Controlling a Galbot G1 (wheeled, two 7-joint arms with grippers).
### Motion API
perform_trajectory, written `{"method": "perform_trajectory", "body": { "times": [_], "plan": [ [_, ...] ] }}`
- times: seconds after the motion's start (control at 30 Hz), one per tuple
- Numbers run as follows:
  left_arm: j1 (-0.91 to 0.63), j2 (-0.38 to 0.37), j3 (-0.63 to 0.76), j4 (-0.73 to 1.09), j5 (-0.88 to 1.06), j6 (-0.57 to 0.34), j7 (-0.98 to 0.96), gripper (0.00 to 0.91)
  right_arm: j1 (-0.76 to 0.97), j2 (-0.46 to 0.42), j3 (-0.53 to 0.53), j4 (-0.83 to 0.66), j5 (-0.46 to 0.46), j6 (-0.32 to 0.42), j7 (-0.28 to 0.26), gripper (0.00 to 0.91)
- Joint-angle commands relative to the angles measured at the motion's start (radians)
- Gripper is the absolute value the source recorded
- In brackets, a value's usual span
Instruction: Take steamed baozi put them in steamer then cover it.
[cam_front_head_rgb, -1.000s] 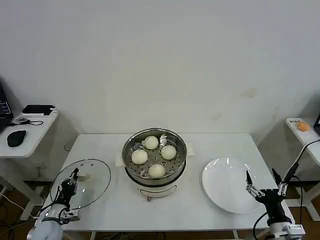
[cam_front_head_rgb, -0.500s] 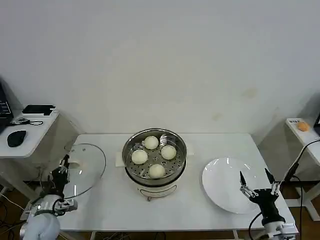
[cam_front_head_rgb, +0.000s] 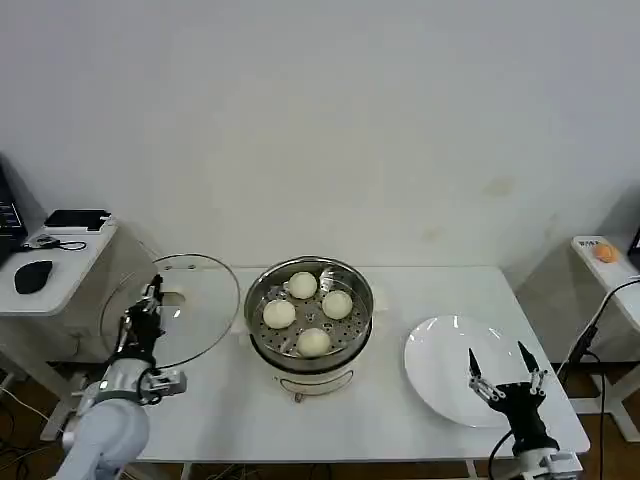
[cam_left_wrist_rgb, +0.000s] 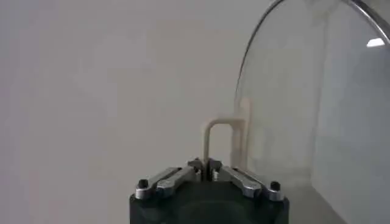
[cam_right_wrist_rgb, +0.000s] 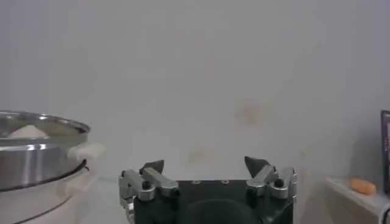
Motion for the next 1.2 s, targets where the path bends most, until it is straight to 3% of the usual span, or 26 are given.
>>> {"method": "perform_trajectory", "body": {
  "times": [0.03,0.5,1.2],
  "plan": [
    [-0.138,-0.08,0.211,-0.081,0.161,0.142,0.199,0.0,-0.004,0.035,-0.028,-0.002,-0.058,0.003,0.003,0.907],
    [-0.32,-0.319,0.344,0.055,0.323,0.161,0.271,0.0,-0.001,0.063,-0.084,-0.015,-0.109,0.009,0.008,0.907],
    [-0.327,-0.49,0.452,0.149,0.495,0.149,0.302,0.0,0.004,0.075,-0.121,-0.028,-0.13,0.015,0.007,0.907]
  ]
}}
